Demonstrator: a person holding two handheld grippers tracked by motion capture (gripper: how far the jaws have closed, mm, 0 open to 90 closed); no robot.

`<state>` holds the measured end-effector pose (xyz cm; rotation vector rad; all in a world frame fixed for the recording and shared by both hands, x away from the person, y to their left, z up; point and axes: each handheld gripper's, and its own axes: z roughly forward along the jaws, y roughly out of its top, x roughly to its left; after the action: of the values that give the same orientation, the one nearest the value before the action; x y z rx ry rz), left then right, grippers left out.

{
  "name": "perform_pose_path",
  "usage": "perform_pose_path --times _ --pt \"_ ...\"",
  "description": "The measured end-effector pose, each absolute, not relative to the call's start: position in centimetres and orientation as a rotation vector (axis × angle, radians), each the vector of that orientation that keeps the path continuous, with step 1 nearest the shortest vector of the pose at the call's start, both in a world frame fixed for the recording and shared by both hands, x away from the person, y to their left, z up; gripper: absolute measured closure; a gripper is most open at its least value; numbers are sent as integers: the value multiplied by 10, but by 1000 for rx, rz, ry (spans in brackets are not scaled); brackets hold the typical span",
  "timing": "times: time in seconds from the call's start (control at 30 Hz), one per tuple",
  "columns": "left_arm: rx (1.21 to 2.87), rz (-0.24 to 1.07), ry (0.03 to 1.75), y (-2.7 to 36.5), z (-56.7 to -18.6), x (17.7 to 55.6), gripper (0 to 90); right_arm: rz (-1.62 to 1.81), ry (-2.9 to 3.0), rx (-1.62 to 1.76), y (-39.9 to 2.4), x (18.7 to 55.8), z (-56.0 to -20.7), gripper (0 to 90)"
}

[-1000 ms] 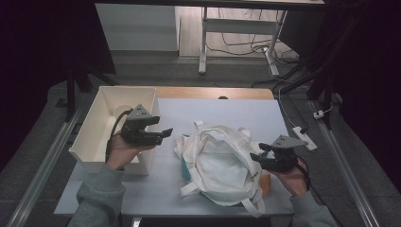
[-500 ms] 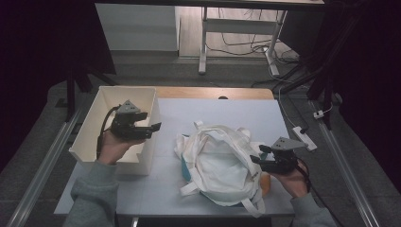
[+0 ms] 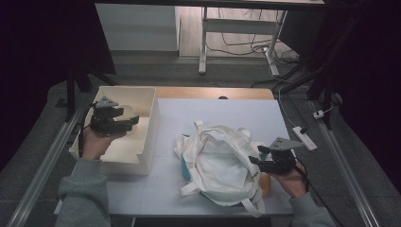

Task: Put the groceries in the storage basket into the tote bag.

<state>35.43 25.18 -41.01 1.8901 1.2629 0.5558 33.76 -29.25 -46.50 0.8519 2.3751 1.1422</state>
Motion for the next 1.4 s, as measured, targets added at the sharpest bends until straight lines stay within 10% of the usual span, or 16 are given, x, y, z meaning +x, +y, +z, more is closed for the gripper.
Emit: perform_pose_path --times 1.4 --pt "1910 562 1516 277 -462 412 93 1130 2382 849 -291 337 -468 421"
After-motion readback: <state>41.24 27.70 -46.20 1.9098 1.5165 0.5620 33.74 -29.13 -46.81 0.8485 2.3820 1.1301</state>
